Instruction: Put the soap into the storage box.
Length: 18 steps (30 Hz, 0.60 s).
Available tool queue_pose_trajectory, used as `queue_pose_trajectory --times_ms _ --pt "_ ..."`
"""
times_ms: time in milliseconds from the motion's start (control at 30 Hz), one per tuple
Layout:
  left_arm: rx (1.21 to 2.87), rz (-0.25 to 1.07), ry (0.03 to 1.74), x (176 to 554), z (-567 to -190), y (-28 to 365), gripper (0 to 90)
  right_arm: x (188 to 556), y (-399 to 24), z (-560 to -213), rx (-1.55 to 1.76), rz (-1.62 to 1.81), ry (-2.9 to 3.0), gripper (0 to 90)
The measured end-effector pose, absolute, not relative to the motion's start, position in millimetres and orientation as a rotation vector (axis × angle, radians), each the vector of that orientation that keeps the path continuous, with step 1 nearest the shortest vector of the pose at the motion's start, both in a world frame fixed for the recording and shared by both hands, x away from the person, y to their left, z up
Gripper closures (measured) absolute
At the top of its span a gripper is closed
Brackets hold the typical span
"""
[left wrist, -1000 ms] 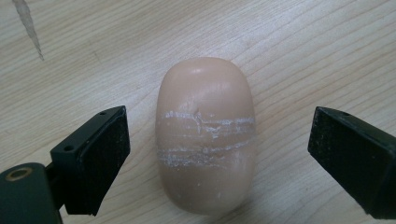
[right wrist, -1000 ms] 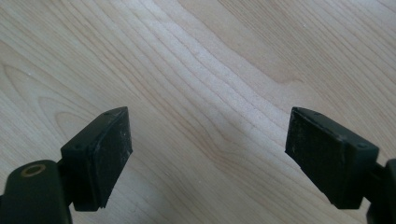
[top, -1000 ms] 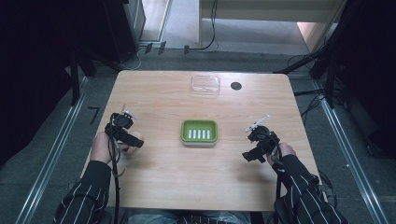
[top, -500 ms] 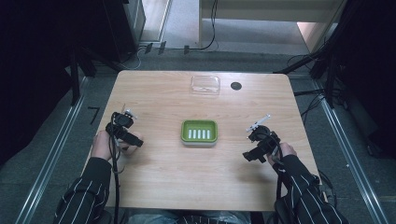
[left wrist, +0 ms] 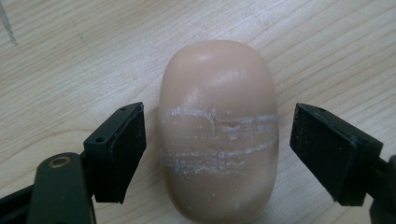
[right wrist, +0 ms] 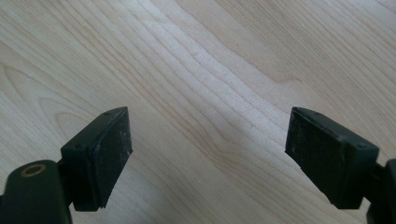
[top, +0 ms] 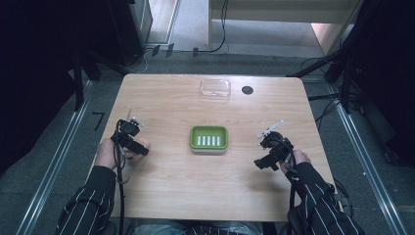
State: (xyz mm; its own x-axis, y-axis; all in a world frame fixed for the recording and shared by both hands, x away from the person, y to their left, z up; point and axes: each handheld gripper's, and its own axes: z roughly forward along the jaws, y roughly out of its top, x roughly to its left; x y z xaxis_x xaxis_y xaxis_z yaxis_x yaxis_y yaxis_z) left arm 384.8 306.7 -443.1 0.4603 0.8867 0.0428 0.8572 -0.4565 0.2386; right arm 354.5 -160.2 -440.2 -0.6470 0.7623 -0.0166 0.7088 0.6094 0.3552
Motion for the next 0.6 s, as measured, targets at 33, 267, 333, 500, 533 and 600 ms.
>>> queue_pose_trajectory --times_ms 33,267,333,500,533,600 --pt "2.524 0.239 1.524 384.8 -443.1 306.7 20.8 354.5 -160.2 -440.2 1.229 0.479 2.666 15.4" --pt "2.533 0.226 1.520 384.2 -444.9 308.0 30.6 354.7 -160.2 -440.5 1.232 0.482 2.665 15.4" --pt "2.531 0.218 1.524 384.2 -446.0 308.3 31.0 354.7 -160.2 -440.4 1.231 0.479 2.666 15.4" --pt "2.539 0.212 1.521 384.3 -447.0 309.0 32.1 354.8 -160.1 -440.5 1.233 0.481 2.666 15.4" --pt "2.539 0.211 1.521 384.3 -447.0 309.0 32.3 354.7 -160.2 -440.5 1.233 0.479 2.666 15.4" --pt "2.534 0.205 1.527 384.2 -447.0 309.1 32.4 354.6 -160.3 -440.4 1.231 0.478 2.669 15.4"
